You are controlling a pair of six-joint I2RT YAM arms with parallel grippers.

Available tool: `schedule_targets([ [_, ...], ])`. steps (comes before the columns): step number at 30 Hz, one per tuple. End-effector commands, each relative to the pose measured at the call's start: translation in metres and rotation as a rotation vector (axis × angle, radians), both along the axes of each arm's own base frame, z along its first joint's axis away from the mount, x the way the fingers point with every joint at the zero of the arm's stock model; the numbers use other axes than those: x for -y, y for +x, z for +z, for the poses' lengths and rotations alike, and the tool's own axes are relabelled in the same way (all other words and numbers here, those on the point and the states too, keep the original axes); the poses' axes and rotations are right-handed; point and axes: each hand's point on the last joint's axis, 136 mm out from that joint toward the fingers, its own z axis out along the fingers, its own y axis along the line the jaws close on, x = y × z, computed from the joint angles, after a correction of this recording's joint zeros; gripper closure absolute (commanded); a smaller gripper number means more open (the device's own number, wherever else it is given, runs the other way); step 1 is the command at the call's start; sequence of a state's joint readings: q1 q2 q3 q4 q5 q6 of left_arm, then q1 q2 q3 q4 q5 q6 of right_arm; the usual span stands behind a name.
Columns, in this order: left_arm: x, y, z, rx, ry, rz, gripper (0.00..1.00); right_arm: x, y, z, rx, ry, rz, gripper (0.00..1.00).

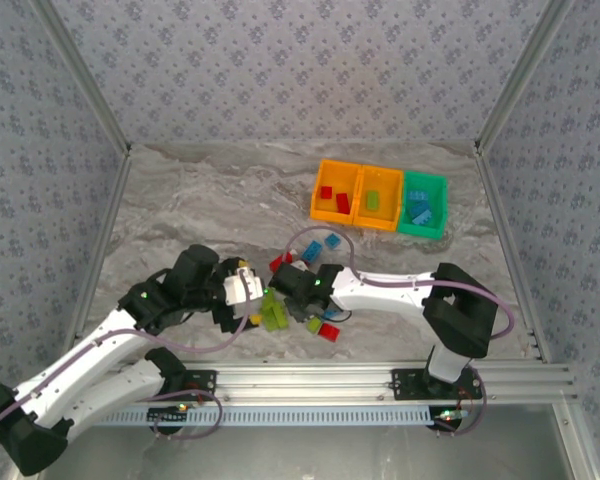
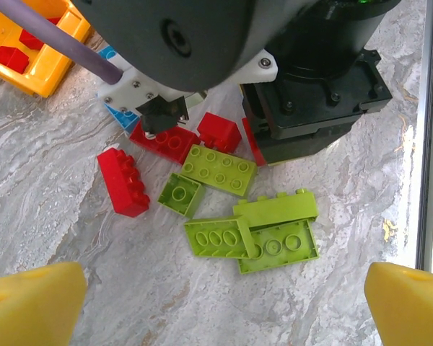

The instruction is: Sort the legos into containers by color

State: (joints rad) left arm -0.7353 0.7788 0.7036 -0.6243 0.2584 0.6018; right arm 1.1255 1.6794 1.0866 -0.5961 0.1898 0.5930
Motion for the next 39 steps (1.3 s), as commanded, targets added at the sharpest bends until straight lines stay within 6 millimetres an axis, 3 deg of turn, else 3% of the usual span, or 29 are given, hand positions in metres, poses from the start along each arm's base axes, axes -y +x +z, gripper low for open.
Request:
schedule_targets([
  [1, 0.003, 0.001, 0.007, 0.037, -0.033, -0.015, 0.01, 0.016, 0.015, 0.037, 0.084, 0.007, -0.048, 0.72],
  [4, 0.003, 0.006, 0.013, 0.058, -0.067, 0.008, 0.01, 0.031, 0.034, 0.074, 0.162, 0.083, -0.091, 0.71],
  [7, 0.004, 0.012, 0.022, 0.082, -0.121, 0.035, 0.01, 0.049, 0.066, 0.116, 0.275, 0.147, -0.135, 0.7],
  [13, 0.002, 0.025, 0.037, 0.083, -0.217, 0.096, 0.01, 0.087, 0.17, 0.168, 0.457, 0.216, -0.283, 0.69],
  [18, -0.002, 0.031, 0.033, 0.073, -0.202, 0.132, 0.01, 0.095, 0.257, 0.147, 0.441, 0.204, -0.355, 0.69],
  [23, -0.005, 0.033, 0.029, 0.08, -0.184, 0.144, 0.01, 0.093, 0.307, 0.105, 0.372, 0.158, -0.39, 0.68],
  [27, -0.007, 0.035, 0.026, 0.086, -0.169, 0.151, 0.01, 0.085, 0.319, 0.09, 0.336, 0.155, -0.379, 0.57],
  [29, -0.007, 0.036, 0.025, 0.084, -0.167, 0.152, 0.01, 0.085, 0.32, 0.093, 0.333, 0.156, -0.375, 0.47],
  [32, -0.006, 0.036, 0.022, 0.075, -0.16, 0.153, 0.01, 0.09, 0.315, 0.105, 0.347, 0.151, -0.378, 0.44],
  [37, -0.008, 0.05, 0.03, 0.05, -0.211, 0.259, 0.01, 0.1, 0.287, 0.138, 0.374, 0.202, -0.377, 0.43],
  [39, -0.009, 0.059, 0.041, 0.018, -0.263, 0.33, 0.01, 0.1, 0.263, 0.157, 0.392, 0.266, -0.357, 0.42],
])
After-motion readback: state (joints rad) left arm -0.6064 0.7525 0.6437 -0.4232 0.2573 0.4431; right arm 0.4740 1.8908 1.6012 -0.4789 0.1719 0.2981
